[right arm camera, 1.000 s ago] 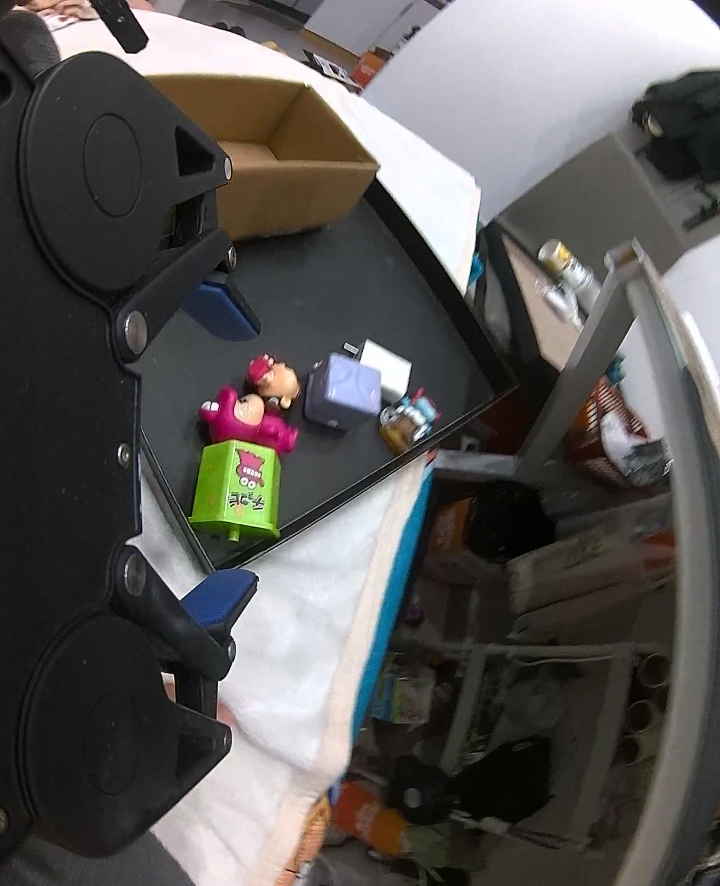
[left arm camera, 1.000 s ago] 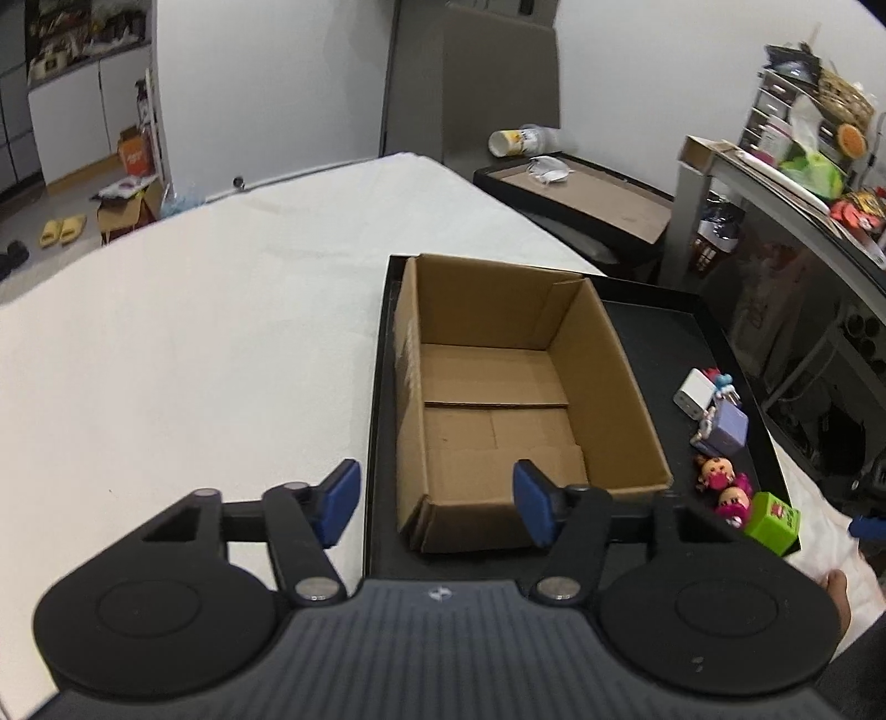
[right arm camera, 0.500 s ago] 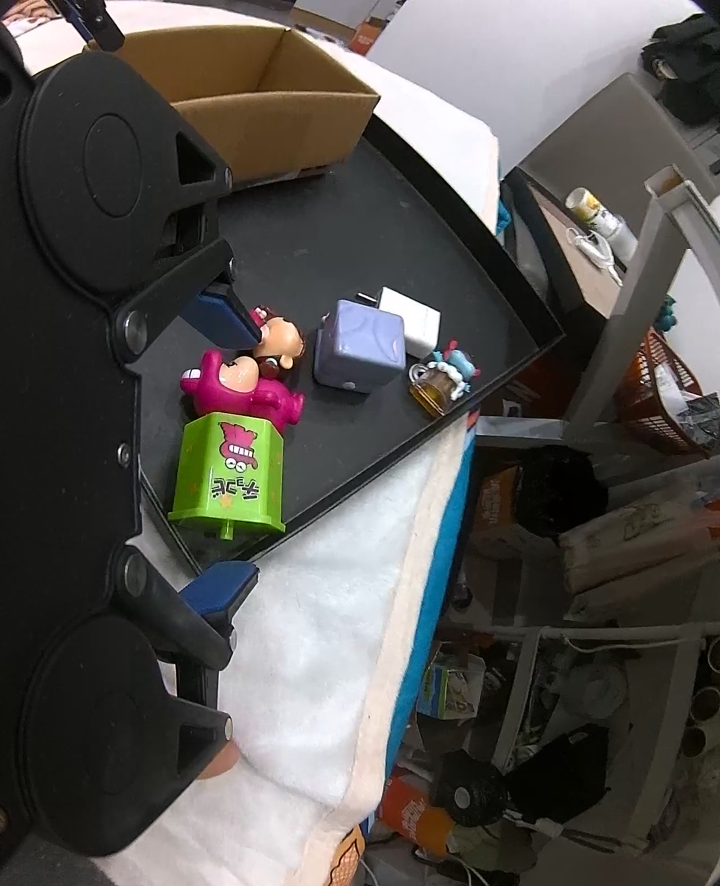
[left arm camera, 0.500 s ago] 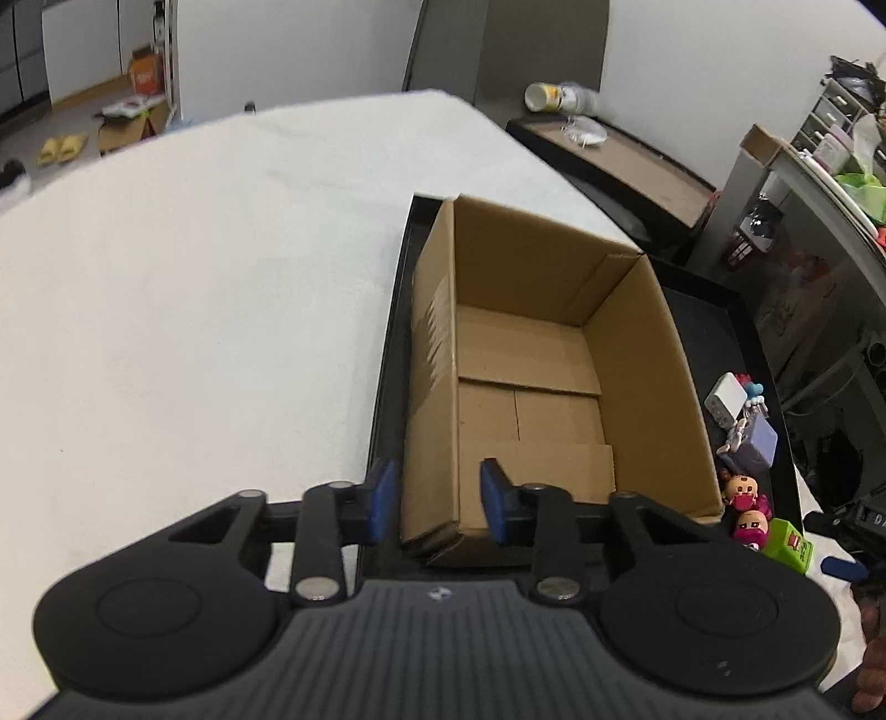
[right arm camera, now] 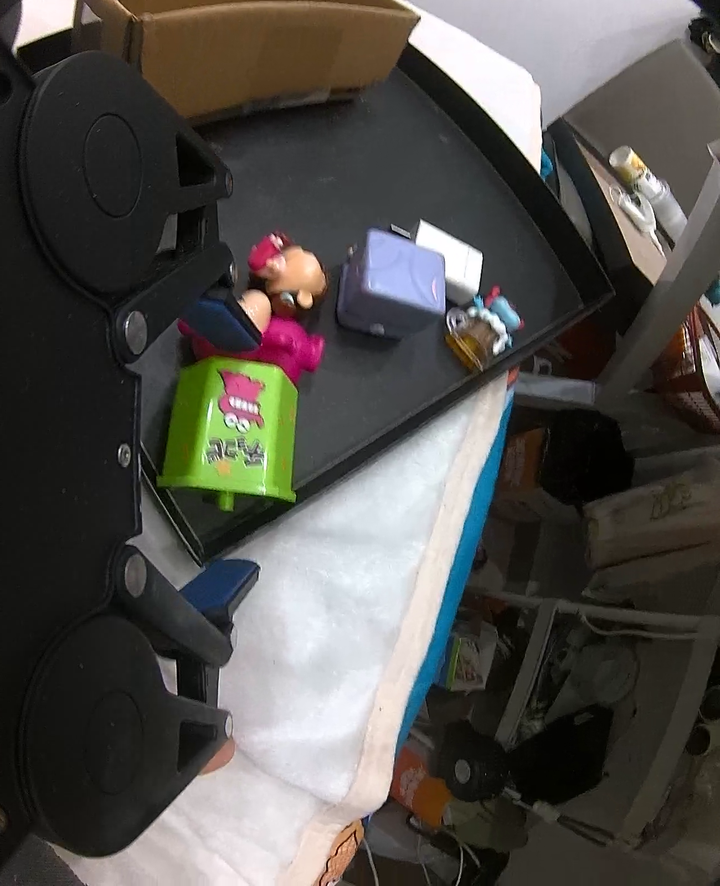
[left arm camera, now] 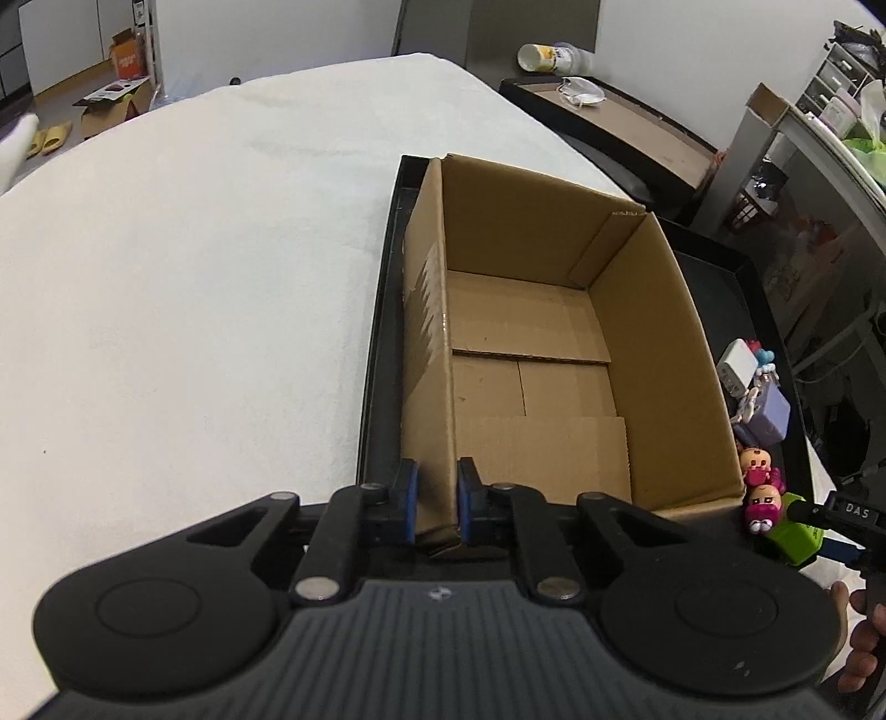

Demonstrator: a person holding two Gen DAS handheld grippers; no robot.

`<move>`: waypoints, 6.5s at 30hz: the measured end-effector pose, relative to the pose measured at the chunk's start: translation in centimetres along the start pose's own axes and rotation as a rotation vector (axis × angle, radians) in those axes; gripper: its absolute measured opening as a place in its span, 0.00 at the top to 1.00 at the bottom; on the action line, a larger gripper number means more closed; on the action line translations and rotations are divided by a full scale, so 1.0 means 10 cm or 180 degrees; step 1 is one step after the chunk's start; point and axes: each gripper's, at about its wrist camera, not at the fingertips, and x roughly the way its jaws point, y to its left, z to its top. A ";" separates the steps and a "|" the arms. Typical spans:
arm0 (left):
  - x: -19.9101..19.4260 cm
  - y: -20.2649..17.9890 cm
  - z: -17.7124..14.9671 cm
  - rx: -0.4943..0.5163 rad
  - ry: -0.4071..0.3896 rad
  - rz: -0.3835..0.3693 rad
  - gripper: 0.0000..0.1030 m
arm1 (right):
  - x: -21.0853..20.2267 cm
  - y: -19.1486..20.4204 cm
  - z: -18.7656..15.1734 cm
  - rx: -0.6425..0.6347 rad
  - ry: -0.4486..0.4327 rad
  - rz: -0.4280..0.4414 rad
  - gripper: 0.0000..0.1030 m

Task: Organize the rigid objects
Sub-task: 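Move the right gripper to the green cube figure and close on it, then lift the green cube figure with the right gripper over the cardboard box, then open the right gripper to drop the green figure into the box, then move the right gripper to the pink dinosaur doll and grasp it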

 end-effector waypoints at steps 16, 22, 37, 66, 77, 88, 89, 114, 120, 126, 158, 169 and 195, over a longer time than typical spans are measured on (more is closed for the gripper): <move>-0.02 0.00 -0.07 0.0097 0.0063 -0.0166 0.87 | -0.26 0.04 -0.03 -0.0108 -0.0170 0.0248 0.52; -0.02 0.02 -0.07 0.0098 0.0049 -0.0204 0.87 | -0.45 0.09 -0.01 -0.0123 -0.0304 0.0312 0.52; -0.01 0.07 -0.09 0.0053 0.0042 -0.0312 0.85 | -0.90 0.79 0.13 -0.0482 -0.0628 0.0657 0.52; 0.06 0.16 -0.09 -0.0029 0.0092 -0.0430 0.84 | -1.03 2.09 -0.12 -0.1263 -0.0673 0.1090 0.52; 0.12 0.12 -0.08 -0.0018 0.0130 -0.0343 0.84 | -0.84 2.39 -0.24 -0.1483 -0.0464 0.1302 0.52; 0.14 0.17 -0.06 -0.0078 0.0155 -0.0361 0.83 | -0.52 2.59 -0.34 -0.1539 -0.0146 0.1416 0.52; 0.14 0.17 -0.06 -0.0082 0.0158 -0.0364 0.83 | -0.49 2.59 -0.35 -0.1534 -0.0113 0.1416 0.52; 0.13 0.14 -0.06 -0.0081 0.0174 -0.0320 0.83 | -0.63 2.15 -0.21 -0.1457 0.0091 0.1520 0.43; 0.13 0.12 -0.06 -0.0073 0.0177 -0.0290 0.83 | -0.90 1.91 -0.10 -0.1720 -0.0113 0.1433 0.34; 0.13 0.09 -0.05 -0.0069 0.0184 -0.0246 0.83 | -0.97 1.59 0.02 -0.1700 -0.0180 0.1332 0.34; 0.14 0.03 -0.04 -0.0053 0.0229 -0.0080 0.84 | -0.18 0.14 0.29 -0.0322 0.0191 0.0799 0.35; 0.15 0.03 -0.03 -0.0063 0.0232 -0.0084 0.83 | 0.12 0.04 0.27 0.0012 0.0416 0.0707 0.47; 0.13 0.03 -0.02 -0.0062 0.0200 -0.0081 0.84 | 0.18 0.07 0.24 0.0062 0.0441 0.0793 0.53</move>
